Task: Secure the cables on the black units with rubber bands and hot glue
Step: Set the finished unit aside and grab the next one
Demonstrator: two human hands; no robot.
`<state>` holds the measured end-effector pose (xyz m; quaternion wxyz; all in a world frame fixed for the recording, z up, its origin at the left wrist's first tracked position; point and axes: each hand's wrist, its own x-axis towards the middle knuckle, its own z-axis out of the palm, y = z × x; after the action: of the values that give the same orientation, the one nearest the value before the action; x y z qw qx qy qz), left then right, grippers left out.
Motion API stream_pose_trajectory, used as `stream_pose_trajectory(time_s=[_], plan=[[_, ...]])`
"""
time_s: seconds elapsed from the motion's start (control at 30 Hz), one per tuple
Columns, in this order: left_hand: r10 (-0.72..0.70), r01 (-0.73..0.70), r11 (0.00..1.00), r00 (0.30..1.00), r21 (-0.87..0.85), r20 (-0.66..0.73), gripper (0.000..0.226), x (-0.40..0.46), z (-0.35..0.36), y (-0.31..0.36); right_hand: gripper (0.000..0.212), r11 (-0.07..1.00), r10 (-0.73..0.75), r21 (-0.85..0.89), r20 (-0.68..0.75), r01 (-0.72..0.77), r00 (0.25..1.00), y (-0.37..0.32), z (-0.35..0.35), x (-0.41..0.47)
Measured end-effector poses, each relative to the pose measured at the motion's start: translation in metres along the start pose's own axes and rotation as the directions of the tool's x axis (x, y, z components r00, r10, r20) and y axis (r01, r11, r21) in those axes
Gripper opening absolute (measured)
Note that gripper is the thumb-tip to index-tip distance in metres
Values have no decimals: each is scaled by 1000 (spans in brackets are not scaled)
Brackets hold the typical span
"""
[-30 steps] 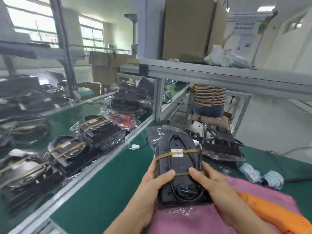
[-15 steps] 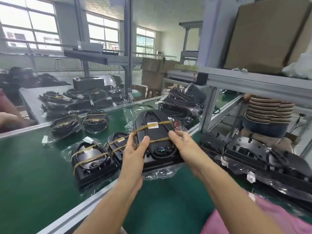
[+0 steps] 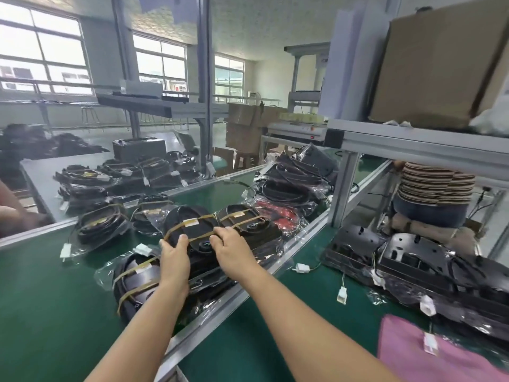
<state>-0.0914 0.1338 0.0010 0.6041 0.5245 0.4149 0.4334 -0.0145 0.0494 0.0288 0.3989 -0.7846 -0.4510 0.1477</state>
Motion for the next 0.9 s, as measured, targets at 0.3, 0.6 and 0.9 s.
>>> stream_pose_trajectory(time_s=[0.3, 0.6, 0.9], plan=[[-41, 58, 885, 998, 462, -46, 50, 18, 11, -11, 41, 936, -92, -337, 43, 101, 995, 13, 5, 1], [88, -10, 811, 990, 585, -106, 69, -3, 17, -4, 53, 927, -45, -368, 95, 77, 994, 11, -4, -6], [404, -440, 728, 895, 526, 190, 60, -76, 74, 16, 49, 965, 33, -245, -256, -98, 966, 41, -71, -49]])
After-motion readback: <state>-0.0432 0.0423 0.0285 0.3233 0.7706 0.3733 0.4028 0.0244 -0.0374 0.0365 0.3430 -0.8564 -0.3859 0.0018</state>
